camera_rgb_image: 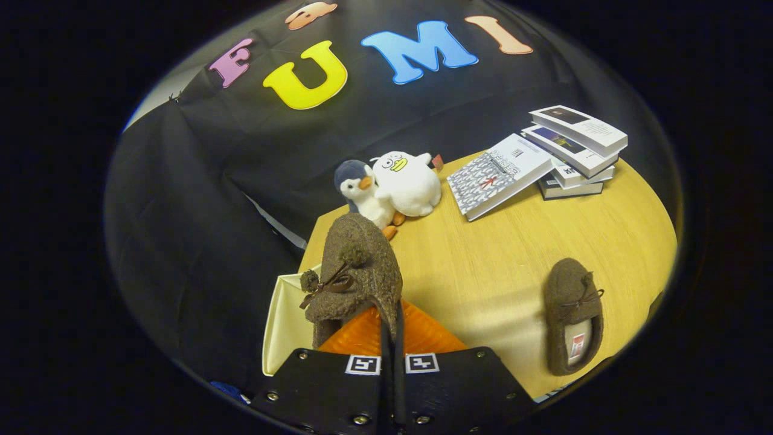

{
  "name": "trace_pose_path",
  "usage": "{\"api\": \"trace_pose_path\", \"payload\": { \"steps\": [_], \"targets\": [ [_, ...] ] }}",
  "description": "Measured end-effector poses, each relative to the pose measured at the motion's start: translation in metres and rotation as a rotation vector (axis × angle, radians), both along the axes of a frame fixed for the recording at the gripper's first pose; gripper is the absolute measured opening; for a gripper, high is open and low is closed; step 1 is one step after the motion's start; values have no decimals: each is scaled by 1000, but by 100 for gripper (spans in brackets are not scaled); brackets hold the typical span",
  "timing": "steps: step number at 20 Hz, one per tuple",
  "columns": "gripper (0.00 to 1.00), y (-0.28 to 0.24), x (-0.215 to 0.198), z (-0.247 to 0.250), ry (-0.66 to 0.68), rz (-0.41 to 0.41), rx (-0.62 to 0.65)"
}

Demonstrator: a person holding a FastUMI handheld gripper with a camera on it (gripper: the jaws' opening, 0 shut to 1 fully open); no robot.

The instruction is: Open the storage box then place both shoes into the box .Put the left shoe in first, then the right shoe, with the right side of both shoes facing outward in a uniform manner.

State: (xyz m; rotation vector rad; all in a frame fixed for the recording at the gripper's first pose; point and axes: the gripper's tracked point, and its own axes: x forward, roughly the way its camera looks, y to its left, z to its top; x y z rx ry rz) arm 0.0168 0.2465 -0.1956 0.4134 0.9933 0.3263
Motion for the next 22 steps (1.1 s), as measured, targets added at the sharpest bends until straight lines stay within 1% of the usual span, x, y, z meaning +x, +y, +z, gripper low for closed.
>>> {"api": "trace_pose_path", "payload": {
  "steps": [5, 13, 20, 22],
  "targets": [
    [1, 63, -8, 5, 13, 45, 39],
    [1, 145, -37, -35, 83, 100, 34],
    [1, 177, -58, -78, 144, 90, -12],
    [1, 184, -62, -83, 156, 94, -5]
  ]
}}
